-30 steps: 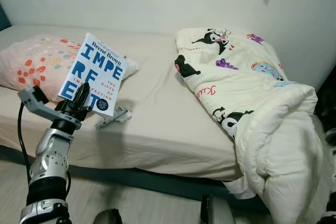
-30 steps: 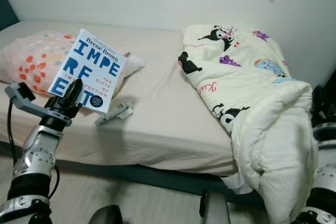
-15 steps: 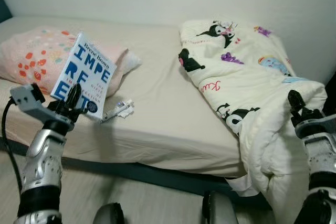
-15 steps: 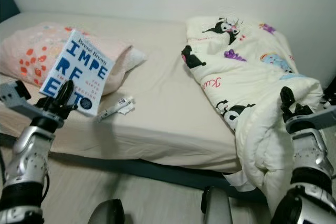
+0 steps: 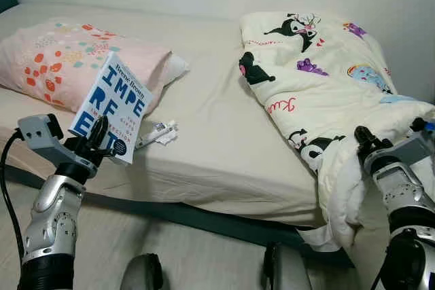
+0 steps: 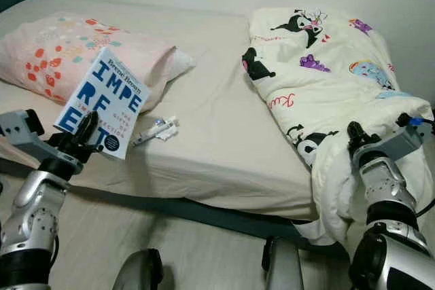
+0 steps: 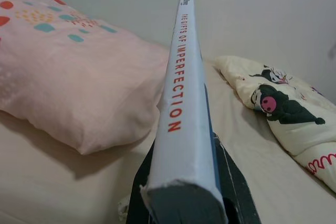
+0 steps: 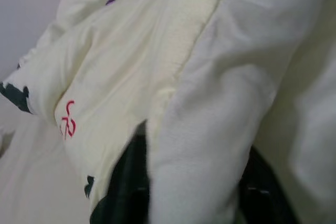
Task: Clean up the room
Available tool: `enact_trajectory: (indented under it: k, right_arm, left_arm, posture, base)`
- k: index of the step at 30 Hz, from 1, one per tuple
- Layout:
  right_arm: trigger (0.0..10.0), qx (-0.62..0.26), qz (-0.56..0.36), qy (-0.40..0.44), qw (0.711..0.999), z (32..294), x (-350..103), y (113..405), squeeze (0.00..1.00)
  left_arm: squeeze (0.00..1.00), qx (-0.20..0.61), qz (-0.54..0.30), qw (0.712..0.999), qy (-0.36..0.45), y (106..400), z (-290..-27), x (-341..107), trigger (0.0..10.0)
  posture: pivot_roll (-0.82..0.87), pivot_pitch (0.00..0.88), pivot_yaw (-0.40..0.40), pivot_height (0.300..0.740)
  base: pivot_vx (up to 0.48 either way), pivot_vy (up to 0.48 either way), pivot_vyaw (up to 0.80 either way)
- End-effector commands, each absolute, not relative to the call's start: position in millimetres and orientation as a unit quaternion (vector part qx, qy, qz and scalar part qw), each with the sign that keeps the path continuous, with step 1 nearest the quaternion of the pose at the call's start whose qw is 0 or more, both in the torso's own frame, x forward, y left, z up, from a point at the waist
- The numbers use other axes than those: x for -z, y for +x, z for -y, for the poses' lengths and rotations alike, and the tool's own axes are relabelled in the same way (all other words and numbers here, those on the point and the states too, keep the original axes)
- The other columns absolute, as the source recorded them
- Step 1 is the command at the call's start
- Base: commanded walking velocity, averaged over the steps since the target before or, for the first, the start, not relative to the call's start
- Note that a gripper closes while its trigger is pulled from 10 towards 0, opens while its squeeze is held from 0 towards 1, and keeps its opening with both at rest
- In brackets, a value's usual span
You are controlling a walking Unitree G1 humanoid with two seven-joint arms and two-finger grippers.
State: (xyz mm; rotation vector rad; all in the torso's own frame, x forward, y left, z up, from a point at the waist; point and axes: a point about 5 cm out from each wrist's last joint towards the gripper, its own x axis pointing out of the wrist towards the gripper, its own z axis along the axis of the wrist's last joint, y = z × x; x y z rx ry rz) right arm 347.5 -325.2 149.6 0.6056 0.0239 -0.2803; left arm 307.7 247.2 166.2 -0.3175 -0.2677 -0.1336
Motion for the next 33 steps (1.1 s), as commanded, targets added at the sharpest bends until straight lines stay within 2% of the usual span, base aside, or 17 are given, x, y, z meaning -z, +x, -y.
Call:
enact_trajectory:
  k: [1,6,11,12,13,14,15,16,17,19,23,24,25,26,29,30,33]
  right_arm:
    - [0.0,0.121,-0.011,0.279,0.953,319,-150,351,0.0]
    - [0.0,0.053,-0.002,0.228,0.972,303,-160,358,0.0]
    - [0.0,-0.176,-0.002,0.157,0.972,236,-168,365,0.0]
    - [0.0,-0.286,-0.012,0.135,0.949,201,-167,358,0.0]
    - [0.0,-0.286,-0.012,0.135,0.949,201,-167,358,0.0]
    - [0.0,-0.401,-0.03,0.122,0.907,162,-164,342,0.0]
    - [0.0,-0.401,-0.03,0.122,0.907,162,-164,342,0.0]
    - [0.0,-0.502,-0.059,0.109,0.856,127,-157,320,0.0]
    - [0.0,-0.502,-0.059,0.109,0.856,127,-157,320,0.0]
    - [0.0,-0.635,-0.112,0.109,0.757,74,-139,278,0.0]
    - [0.0,-0.669,-0.133,0.108,0.723,46,-124,263,0.0]
    - [1.3,-0.659,-0.132,0.105,0.733,38,-119,265,0.0]
    - [1.3,-0.659,-0.132,0.105,0.733,38,-119,265,0.0]
    - [10.0,-0.629,-0.136,0.106,0.758,31,-114,273,0.0]
    - [10.0,-0.557,-0.136,0.135,0.808,23,-113,291,0.07]
    - [10.0,-0.527,-0.134,0.17,0.822,20,-116,299,0.69]
    - [10.0,-0.527,-0.134,0.17,0.822,20,-116,299,0.69]
  left_arm:
    - [0.0,0.069,0.148,0.976,-0.144,306,-247,-174,10.0]
    - [0.0,0.072,0.15,0.976,-0.143,309,-245,-176,10.0]
    - [0.0,0.065,0.152,0.977,-0.138,312,-243,-177,10.0]
    - [0.0,0.059,0.152,0.977,-0.135,313,-245,-177,10.0]
    - [0.0,0.059,0.152,0.977,-0.135,313,-245,-177,10.0]
    - [0.0,0.05,0.153,0.978,-0.132,312,-248,-177,10.0]
    - [0.0,0.05,0.153,0.978,-0.132,312,-248,-177,10.0]
    - [0.0,0.039,0.153,0.979,-0.129,312,-252,-178,10.0]
    - [0.0,0.039,0.153,0.979,-0.129,312,-252,-178,10.0]
    - [0.0,0.022,0.154,0.98,-0.125,312,-259,-178,10.0]
    - [0.0,0.011,0.153,0.98,-0.126,312,-261,-176,10.0]
    - [0.0,0.008,0.151,0.98,-0.127,312,-261,-174,10.0]
    - [0.0,0.008,0.151,0.98,-0.127,312,-261,-174,10.0]
    - [0.0,0.009,0.149,0.98,-0.13,312,-259,-173,10.0]
    - [0.0,0.013,0.144,0.98,-0.135,313,-254,-169,10.0]
    - [0.0,0.015,0.142,0.98,-0.137,314,-252,-167,10.0]
    - [0.0,0.015,0.142,0.98,-0.137,314,-252,-167,10.0]
  posture:
    - [0.09,0.169,0.002,0.512]
    - [0.08,0.152,0.001,0.512]
    - [0.07,0.142,-0.003,0.512]
    - [0.07,0.135,-0.005,0.512]
    - [0.07,0.135,-0.005,0.512]
    - [0.07,0.135,-0.007,0.512]
    - [0.07,0.135,-0.007,0.512]
    - [0.07,0.13,-0.01,0.512]
    - [0.07,0.13,-0.01,0.512]
    - [0.07,0.125,-0.02,0.512]
    - [0.07,0.124,-0.025,0.512]
    - [0.07,0.122,-0.026,0.512]
    - [0.07,0.122,-0.026,0.512]
    - [0.07,0.123,-0.026,0.512]
    - [0.05,0.118,-0.025,0.512]
    - [0.05,0.118,-0.025,0.512]
    - [0.05,0.118,-0.025,0.512]
  base:
    - [0.0,0.0,0.0]
    - [0.0,0.0,0.0]
    - [0.0,0.0,0.0]
    - [0.0,0.0,0.0]
    - [0.0,0.0,0.0]
    - [0.0,0.0,0.0]
    - [0.0,0.0,0.0]
    - [0.0,0.0,0.0]
    - [0.0,0.0,0.0]
    - [0.0,0.0,0.0]
    - [0.0,0.0,0.0]
    - [0.0,0.0,0.0]
    - [0.0,0.0,0.0]
    - [0.0,0.0,0.0]
    - [0.0,0.0,0.0]
    - [0.0,0.0,0.0]
    - [0.0,0.0,0.0]
